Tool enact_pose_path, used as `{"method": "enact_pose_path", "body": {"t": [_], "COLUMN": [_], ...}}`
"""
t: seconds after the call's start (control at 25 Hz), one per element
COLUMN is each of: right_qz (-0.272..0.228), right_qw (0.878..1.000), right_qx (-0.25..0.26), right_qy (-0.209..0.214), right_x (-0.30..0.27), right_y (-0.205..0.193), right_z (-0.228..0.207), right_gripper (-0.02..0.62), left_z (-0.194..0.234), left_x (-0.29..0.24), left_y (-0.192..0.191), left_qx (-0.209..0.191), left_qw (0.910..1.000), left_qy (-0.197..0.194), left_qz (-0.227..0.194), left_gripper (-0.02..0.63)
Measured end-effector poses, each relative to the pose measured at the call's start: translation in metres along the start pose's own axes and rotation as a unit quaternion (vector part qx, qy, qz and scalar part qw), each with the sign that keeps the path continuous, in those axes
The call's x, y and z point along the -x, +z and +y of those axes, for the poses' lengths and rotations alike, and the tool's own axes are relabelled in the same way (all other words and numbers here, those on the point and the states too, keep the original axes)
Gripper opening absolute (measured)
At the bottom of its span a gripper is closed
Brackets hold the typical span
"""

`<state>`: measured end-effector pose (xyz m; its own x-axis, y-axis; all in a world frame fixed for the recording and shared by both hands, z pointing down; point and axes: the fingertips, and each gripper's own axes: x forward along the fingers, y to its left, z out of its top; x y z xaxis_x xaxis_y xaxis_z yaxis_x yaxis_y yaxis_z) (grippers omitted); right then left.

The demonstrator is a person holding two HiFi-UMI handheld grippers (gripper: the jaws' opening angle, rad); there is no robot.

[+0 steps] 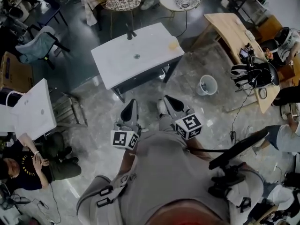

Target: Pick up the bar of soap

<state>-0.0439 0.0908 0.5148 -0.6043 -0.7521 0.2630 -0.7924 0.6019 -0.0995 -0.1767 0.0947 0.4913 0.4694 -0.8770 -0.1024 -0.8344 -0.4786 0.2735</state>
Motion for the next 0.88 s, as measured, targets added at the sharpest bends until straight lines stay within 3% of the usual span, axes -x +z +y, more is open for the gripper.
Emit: {"method": "enact_pose_path", "body": {"t": [0.44, 0.88], "right_qz": [-0.043, -0.065], "right_qw": [0.998, 0.991], "right_qx": [0.033, 0.061], "right_qy": [0.044, 0.096], "right_x": [-0.076, -0.17], "right_y": [0.036, 0.084], "right_z": [-0.033, -0.105], "right_gripper": [0.002, 0.002], "left_z": [0.054, 0.092], "left_x": [-0.031, -0.126], "left_y": [0.016, 0.035], "left_qx": [-0.026, -0.054], "left_qw": [0.9961, 0.9893], "left_qy": [0.082, 0.132], "left_qz": [-0.019, -0.031], "left_gripper": [-0.008, -0.009]}}
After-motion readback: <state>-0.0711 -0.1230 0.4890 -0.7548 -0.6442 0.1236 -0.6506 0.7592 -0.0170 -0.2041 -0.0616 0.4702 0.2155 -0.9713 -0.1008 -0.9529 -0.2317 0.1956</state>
